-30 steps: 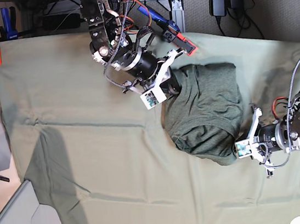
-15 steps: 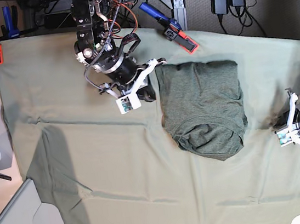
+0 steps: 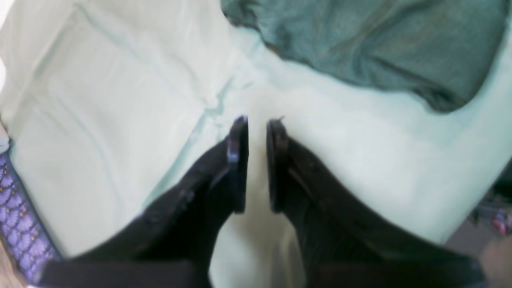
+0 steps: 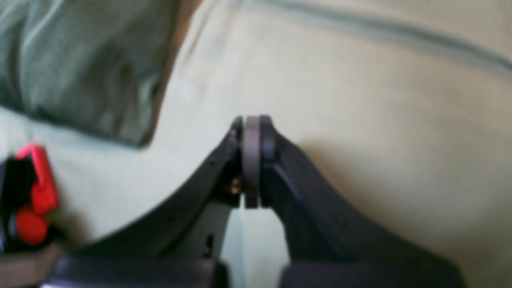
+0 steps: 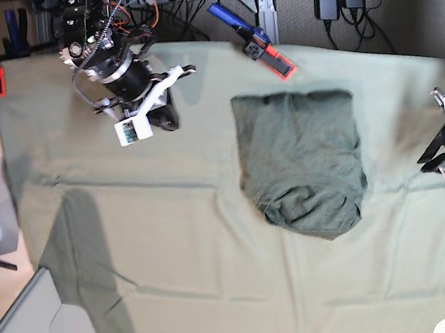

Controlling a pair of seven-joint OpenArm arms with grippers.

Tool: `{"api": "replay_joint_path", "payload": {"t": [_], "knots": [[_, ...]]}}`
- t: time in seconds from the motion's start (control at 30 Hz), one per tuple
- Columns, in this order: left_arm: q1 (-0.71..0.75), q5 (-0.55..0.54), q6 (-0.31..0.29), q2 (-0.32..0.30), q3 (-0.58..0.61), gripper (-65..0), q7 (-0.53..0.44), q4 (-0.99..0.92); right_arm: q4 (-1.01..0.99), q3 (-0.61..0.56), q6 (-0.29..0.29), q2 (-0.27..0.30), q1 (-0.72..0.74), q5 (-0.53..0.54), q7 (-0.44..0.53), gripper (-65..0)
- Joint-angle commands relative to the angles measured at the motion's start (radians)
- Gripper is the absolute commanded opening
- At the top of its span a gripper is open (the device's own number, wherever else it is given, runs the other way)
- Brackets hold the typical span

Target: Fold the T-shirt properly

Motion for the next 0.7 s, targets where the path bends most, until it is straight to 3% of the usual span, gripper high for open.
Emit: {"api": "replay_joint_path", "payload": {"t": [0.0, 0.27, 0.37, 0.5, 0.67], "knots": [[0.034, -0.019, -0.006, -0.019, -0.046, -53.1, 0.002, 0.053, 0.045, 0.014, 0.005, 0.013, -0.035, 0.016, 0.021, -65.0], [0.422, -0.151, -0.006, -0.016, -0.298, -53.2, 0.095, 0.258, 0.210, 0.132, 0.005, 0.039, -0.348, 0.149, -0.024, -65.0], [0.561, -0.152, -0.006, 0.003, -0.322, -53.3, 0.099, 0.286, 0.219, 0.169, 0.005, 0.040, -0.451, 0.185, -0.034, -65.0], [0.725, -0.150, -0.006, 0.061, -0.318, -58.4, 0.111, 0.279, 0.209, 0.179, 0.005, 0.040, -0.576, 0.195, -0.046, -65.0], [0.829, -0.150, -0.006, 0.117, -0.314, -62.2, 0.130, 0.156, 0.106, 0.178, 0.005, 0.039, -0.666, 0.196, -0.046, -65.0]]}}
